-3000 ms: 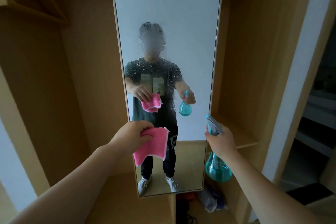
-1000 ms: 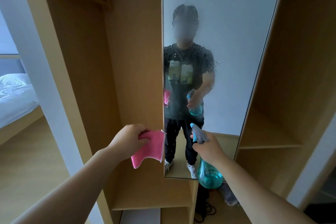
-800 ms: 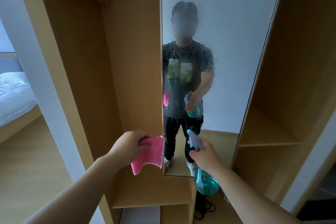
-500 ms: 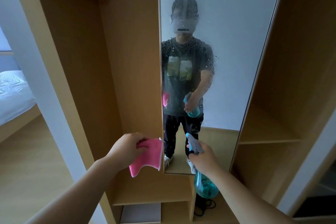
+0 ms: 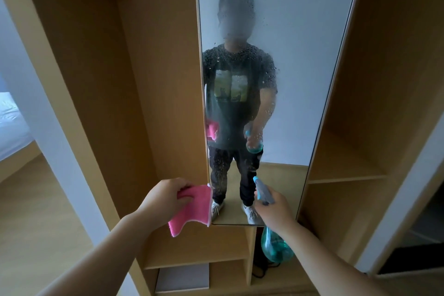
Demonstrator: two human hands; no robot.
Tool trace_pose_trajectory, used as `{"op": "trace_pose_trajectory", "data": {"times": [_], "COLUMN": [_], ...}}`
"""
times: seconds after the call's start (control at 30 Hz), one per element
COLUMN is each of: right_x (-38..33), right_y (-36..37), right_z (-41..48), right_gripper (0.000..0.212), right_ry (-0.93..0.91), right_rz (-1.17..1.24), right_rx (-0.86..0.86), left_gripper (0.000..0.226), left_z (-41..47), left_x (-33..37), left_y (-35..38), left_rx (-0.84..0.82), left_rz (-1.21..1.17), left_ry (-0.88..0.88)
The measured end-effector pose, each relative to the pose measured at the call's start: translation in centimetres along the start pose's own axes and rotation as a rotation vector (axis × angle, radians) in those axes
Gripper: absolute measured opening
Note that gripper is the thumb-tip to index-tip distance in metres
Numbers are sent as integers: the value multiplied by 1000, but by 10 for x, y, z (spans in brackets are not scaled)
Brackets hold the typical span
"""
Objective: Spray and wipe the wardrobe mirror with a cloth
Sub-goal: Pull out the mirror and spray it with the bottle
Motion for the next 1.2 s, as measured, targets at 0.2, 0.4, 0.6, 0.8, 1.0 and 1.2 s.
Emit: {"op": "trace_pose_trajectory", "data": {"times": [0.2,0.4,0.6,0.8,1.0,1.2], "right_x": [9,18,22,30,46,55], "right_y": [-14,-25,-39,-57,-75,-90], "right_z": [0,-9,-16,-20,-18,-16], "right_gripper": [27,29,26,11,9,6], "right_ry": [7,-43,-36,2,85,126], "right_rz": [23,-70,69,189,181,214], "right_rx": [51,210,144,132,159,210], "left_gripper": [25,25,22,23,23,22], "left_z": [4,11,17,20,26,31], "left_x": [7,16,25,37,50,59], "left_y": [8,15,22,27,31,37], "left_rx": [-18,-32,-48,-47,-55,-63], "left_rz": [-9,6,29,27,29,34], "left_ry": [16,26,34,48,84,95]}}
Point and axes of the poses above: each hand's wrist, its own z-axis towards the middle knuckle, its own y-axis out of the palm, x = y × z, the point moved 1 cm from there along z, towards the middle knuckle, and after that the axes turned 12 degrees about y, right-handed, at the moved point
